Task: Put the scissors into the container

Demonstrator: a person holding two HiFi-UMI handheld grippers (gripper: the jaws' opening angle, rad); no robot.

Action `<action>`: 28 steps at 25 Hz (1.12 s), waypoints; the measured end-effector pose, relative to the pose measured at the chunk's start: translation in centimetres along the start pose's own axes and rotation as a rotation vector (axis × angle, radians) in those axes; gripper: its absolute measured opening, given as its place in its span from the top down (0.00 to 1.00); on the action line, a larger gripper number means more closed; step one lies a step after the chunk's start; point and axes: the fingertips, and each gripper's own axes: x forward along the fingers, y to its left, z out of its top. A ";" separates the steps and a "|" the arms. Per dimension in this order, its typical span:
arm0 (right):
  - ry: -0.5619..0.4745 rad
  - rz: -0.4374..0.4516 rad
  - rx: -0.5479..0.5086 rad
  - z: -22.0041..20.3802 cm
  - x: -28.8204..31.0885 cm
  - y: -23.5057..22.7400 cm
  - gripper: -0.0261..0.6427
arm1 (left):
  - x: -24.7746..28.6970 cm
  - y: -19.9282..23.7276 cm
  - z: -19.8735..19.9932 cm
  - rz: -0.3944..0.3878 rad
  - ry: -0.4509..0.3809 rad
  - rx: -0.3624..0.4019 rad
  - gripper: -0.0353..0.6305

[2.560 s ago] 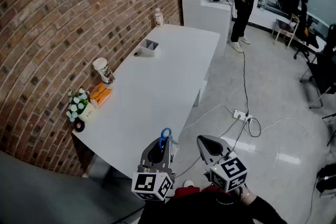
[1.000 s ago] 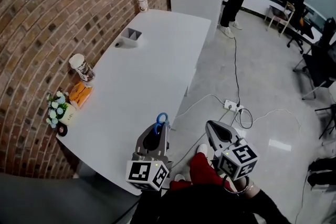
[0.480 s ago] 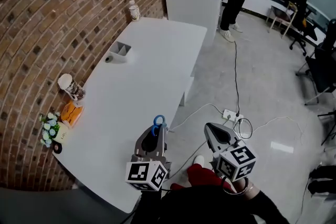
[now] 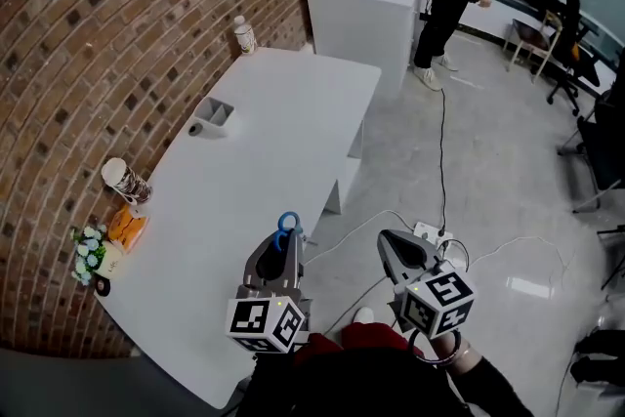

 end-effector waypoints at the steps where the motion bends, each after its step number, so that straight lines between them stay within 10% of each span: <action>1: -0.004 0.001 0.002 0.2 0.0 -0.4 0.95 | 0.4 -0.2 0.2 0.001 -0.003 0.003 0.88; 28: 0.065 0.080 -0.038 3.4 9.8 -6.3 0.95 | 10.9 5.2 2.6 0.100 -0.035 -0.042 0.88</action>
